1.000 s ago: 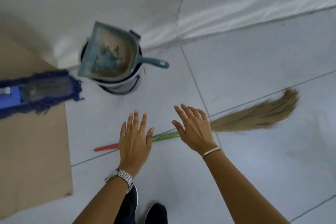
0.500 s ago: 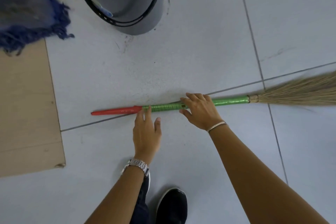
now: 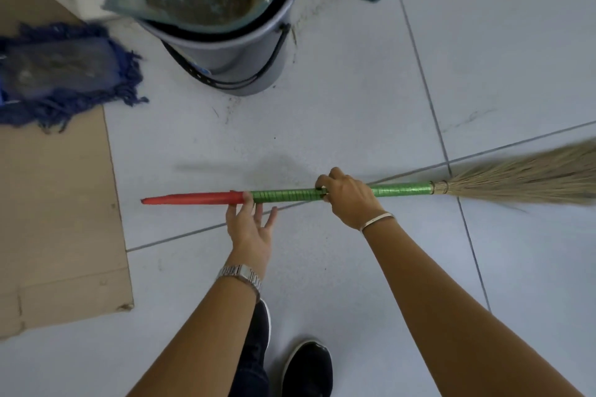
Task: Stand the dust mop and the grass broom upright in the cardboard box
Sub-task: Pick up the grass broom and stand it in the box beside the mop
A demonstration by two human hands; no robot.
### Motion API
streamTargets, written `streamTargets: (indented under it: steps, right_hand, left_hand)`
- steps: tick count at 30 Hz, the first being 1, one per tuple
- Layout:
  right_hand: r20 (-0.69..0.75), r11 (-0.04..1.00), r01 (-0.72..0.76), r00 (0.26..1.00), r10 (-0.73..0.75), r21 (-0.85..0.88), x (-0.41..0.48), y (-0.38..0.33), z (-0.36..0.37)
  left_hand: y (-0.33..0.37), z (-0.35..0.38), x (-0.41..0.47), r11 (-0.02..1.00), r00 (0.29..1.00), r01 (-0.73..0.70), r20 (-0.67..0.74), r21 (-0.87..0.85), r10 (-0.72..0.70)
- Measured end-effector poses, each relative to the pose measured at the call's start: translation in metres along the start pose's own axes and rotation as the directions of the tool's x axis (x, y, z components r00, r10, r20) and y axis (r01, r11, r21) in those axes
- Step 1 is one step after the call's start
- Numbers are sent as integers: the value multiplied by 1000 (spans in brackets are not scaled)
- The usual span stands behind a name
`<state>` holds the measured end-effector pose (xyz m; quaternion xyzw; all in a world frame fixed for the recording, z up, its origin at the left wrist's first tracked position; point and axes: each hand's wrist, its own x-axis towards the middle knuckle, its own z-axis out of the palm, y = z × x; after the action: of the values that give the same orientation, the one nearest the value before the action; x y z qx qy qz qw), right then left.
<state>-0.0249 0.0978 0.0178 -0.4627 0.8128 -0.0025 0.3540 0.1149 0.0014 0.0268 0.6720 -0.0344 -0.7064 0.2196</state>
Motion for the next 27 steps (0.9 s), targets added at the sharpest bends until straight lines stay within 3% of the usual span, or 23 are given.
streamTargets:
  steps: [6, 10, 18, 23, 27]
  right_hand:
    - [-37, 979, -34, 998, 43, 199, -19, -28, -104]
    - [-98, 969, 5, 995, 20, 247, -37, -55, -181]
    - [-329, 930, 57, 942, 71, 362, -86, -104, -311]
    - [-455, 875, 134, 884, 107, 466, -144, -129, -394]
    - [-480, 872, 153, 871, 103, 465, -197, -149, -466]
  left_hand:
    - [62, 51, -80, 983, 974, -186, 134, -7, 185]
    - [112, 86, -147, 946, 895, -324, 325, -3, 307]
    - [198, 153, -279, 811, 635, -585, 622, -1, 459]
    - [241, 195, -375, 651, 411, -759, 785, 14, 463]
    - [266, 227, -462, 521, 272, -853, 869, 19, 414]
